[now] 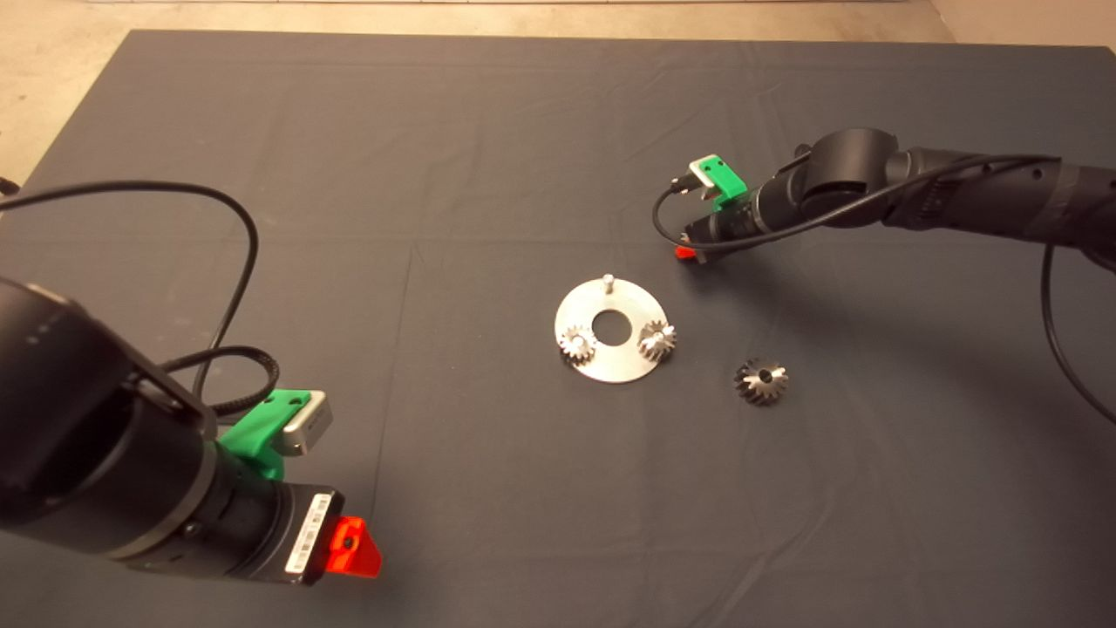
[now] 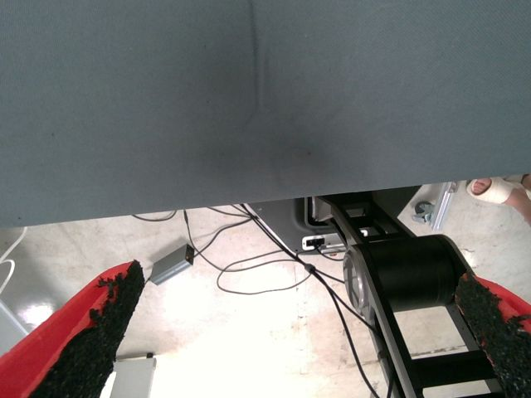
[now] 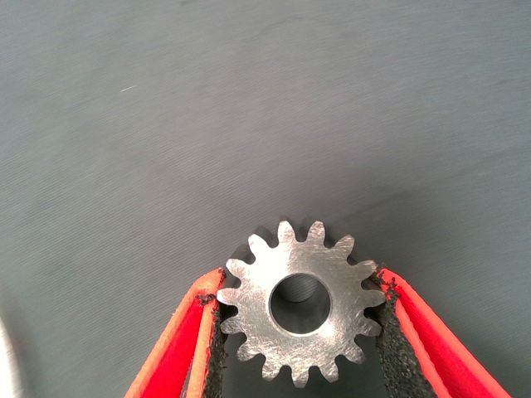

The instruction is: Remove an incorrectly installed larger gear and replace it with the correct smaller gear

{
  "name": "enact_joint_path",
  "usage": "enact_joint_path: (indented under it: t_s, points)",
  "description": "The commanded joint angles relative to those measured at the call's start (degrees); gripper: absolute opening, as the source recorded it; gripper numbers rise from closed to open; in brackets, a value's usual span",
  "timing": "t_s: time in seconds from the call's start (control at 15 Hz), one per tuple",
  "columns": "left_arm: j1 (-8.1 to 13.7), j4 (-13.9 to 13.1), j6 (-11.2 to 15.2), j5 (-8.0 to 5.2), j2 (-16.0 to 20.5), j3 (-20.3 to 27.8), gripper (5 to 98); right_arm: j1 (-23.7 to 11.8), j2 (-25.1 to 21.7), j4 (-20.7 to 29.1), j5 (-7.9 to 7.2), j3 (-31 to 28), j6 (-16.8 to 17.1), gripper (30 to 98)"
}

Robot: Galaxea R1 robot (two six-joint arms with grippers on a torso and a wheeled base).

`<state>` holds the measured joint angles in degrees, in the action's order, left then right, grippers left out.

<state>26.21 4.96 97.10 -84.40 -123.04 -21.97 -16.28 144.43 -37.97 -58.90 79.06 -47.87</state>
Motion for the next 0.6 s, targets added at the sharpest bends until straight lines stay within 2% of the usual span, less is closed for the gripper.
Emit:
enact_joint_path:
  t_s: [0.0, 0.53]
  points:
    - [0.2, -1.0, 0.0, -0.33, 0.1, 0.8, 97.6, -1.7, 0.0, -1.1, 0.46, -4.4, -0.5, 39.7]
    - [0.2, -1.0, 0.2, -0.33, 0.2, 0.8, 97.6, -2.8, -0.1, -0.9, 0.28, -8.1, -0.6, 39.5]
